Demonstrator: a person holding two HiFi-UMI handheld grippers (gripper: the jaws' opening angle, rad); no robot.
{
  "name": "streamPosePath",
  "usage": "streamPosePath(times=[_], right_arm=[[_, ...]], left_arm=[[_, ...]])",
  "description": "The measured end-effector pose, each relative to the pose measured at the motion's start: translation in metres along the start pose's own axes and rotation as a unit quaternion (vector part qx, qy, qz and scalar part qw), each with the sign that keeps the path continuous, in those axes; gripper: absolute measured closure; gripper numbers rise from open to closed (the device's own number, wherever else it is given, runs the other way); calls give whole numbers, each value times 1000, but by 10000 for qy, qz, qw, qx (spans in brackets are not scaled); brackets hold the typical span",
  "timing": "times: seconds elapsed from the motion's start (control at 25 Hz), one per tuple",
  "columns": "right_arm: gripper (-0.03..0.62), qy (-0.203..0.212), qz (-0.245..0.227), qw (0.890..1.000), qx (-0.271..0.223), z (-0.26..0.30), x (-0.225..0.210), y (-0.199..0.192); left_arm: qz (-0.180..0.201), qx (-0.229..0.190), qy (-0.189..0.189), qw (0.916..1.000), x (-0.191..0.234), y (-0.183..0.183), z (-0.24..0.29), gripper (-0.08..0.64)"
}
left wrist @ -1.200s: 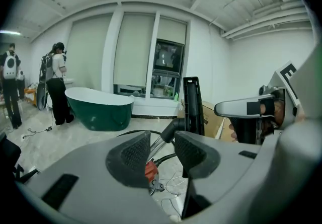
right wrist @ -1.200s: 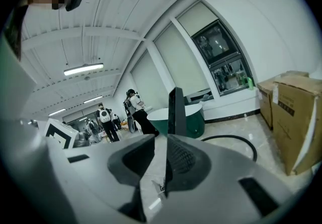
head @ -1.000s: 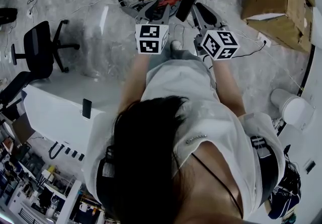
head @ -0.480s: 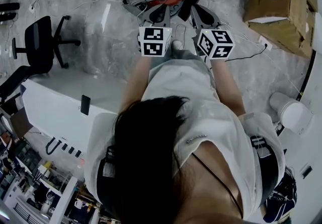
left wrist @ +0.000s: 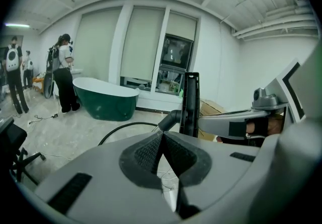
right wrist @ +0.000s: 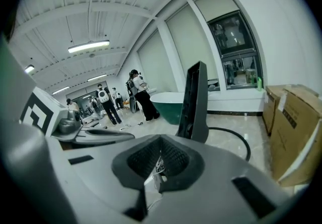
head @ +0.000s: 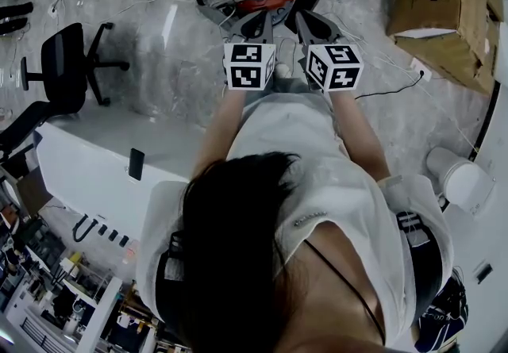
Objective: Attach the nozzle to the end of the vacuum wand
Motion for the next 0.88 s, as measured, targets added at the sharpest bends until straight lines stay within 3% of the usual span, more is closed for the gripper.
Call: streamPosePath(times=[0.88], right_arm=[[578, -36, -461, 9986, 245, 16, 5, 5]], left_arm=[[-277, 36, -2, 9996, 6, 3, 14, 557]])
Point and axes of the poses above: the fingertips, and each gripper's own axes: z forward along the fingers, x to its left, y out of its top, the point moved 10 cm from there along -z, backward along the fingers, and after that the axes turned 8 degrees about -y, right-handed, at the moved point
